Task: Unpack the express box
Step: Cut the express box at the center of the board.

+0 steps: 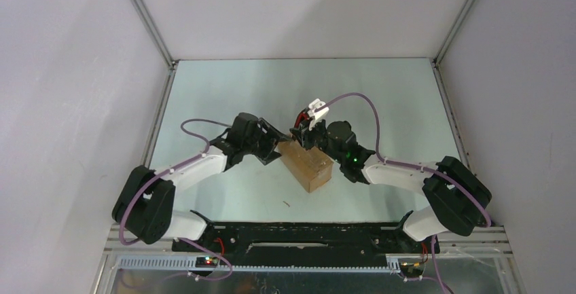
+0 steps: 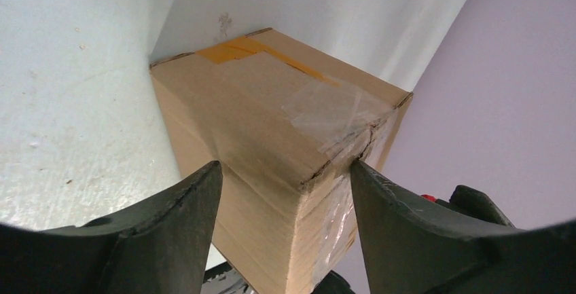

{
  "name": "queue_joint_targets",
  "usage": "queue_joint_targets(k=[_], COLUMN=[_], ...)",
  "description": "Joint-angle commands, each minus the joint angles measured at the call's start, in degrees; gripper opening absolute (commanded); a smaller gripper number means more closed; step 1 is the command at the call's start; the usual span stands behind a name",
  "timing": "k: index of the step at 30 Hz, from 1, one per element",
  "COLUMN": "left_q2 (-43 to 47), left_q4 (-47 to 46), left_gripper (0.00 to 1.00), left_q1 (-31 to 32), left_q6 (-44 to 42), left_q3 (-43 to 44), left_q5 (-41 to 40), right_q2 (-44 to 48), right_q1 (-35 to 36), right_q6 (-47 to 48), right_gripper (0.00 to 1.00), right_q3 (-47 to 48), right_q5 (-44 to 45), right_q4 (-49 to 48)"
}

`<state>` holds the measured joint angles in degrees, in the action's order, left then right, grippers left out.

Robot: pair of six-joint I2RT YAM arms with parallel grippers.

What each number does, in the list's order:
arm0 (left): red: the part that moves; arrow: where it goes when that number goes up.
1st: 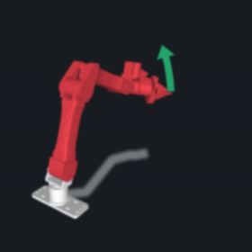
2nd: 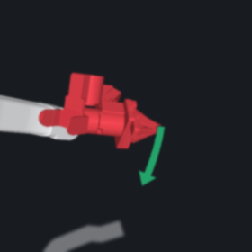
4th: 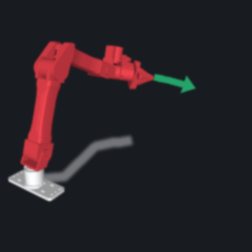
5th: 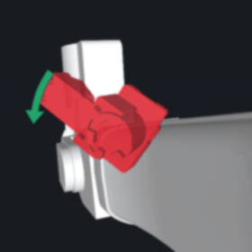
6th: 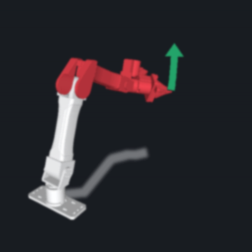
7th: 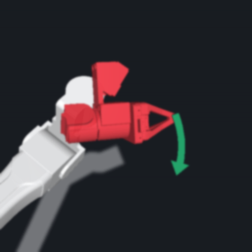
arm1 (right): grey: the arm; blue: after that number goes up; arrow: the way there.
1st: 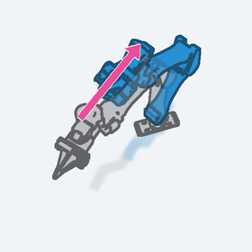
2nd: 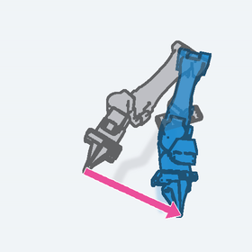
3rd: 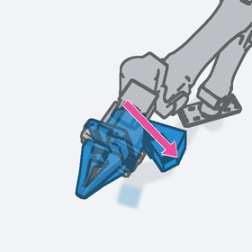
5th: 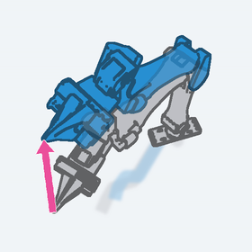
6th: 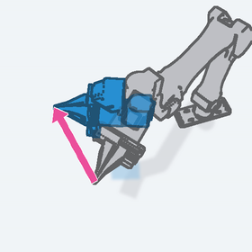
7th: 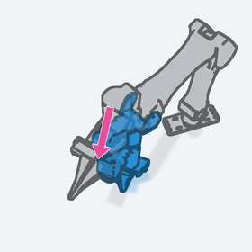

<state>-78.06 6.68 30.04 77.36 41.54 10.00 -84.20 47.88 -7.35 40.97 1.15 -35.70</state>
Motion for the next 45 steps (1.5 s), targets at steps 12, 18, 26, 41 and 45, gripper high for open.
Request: queue_joint_targets(k=[12, 18, 26, 41, 45], left_q2=[0.49, 1.31, 1.78, 1.37, 1.27], left_q4=[6.02, 6.65, 8.13, 9.81, 9.88], left_gripper=[0.52, 0.46, 0.44, 0.45, 0.45], left_q1=[3.19, 3.88, 4.30, 4.41, 4.41], left_q6=[8.40, 9.07, 7.23, 4.43, 4.08], left_q3=[-1.44, -0.10, 0.47, 2.39, 2.64], left_q5=[-15.55, -17.49, -17.57, -15.97, -15.73], right_q2=[4.74, 4.88, 8.10, 0.62, 0.40], right_q1=[2.22, 4.41, 3.89, 3.37, 2.78], right_q6=[-1.26, -1.25, 0.49, 7.09, 7.18], right_gripper=[0.00, 0.00, 0.00, 0.00, 0.00], right_q3=[7.27, 6.28, 3.15, 2.65, 0.62], right_q5=[-0.40, 2.93, 6.52, 5.28, 5.32], right_q4=[14.70, 19.23, 11.87, -4.67, -5.60])
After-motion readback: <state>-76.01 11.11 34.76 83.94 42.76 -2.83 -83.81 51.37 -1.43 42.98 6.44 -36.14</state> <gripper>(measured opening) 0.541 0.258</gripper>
